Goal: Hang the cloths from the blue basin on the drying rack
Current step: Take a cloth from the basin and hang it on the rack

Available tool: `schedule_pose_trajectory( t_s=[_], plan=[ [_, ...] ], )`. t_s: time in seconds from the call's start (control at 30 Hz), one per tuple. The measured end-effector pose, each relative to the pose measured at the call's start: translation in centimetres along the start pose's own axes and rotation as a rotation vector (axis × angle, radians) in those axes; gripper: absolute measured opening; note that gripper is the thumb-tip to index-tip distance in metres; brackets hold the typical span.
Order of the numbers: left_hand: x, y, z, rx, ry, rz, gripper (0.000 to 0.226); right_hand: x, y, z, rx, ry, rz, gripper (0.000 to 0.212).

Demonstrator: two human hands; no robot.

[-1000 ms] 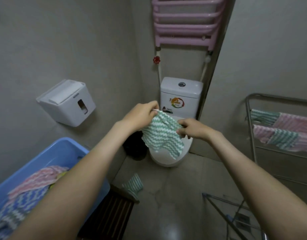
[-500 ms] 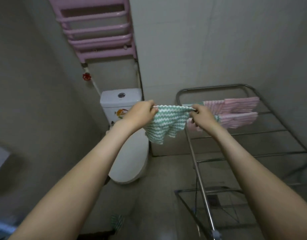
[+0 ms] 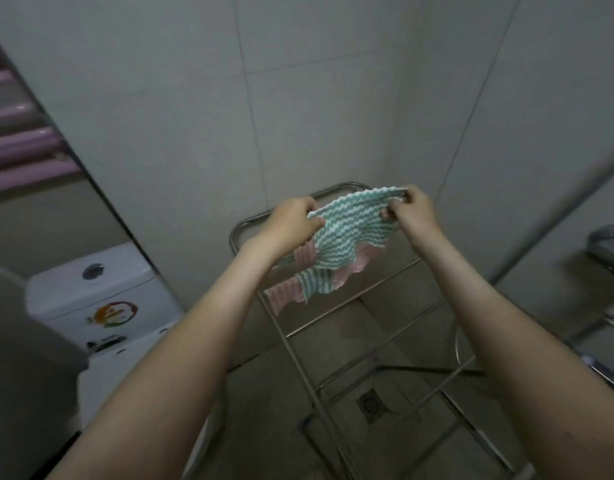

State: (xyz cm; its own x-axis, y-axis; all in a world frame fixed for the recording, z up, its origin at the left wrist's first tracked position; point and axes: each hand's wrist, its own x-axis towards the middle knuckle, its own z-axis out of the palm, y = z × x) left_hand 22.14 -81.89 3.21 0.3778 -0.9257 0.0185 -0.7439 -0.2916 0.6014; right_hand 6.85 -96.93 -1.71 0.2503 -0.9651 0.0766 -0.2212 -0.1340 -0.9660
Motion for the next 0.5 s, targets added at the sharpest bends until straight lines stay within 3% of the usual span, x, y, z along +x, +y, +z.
schedule_pose_trajectory(
  t_s=[0.37,0.5],
  plan=[
    [12.3,-0.4,9.4,-0.056,-0.225,0.033,0.017,8.2,8.5,-3.7,-0.232,0.212,0.184,0.014],
    [14.4,-0.9,11.6,-0.005,-0.241,0.019,0.018,9.5,11.3,-3.7,-0.247,0.241,0.254,0.026]
  ],
)
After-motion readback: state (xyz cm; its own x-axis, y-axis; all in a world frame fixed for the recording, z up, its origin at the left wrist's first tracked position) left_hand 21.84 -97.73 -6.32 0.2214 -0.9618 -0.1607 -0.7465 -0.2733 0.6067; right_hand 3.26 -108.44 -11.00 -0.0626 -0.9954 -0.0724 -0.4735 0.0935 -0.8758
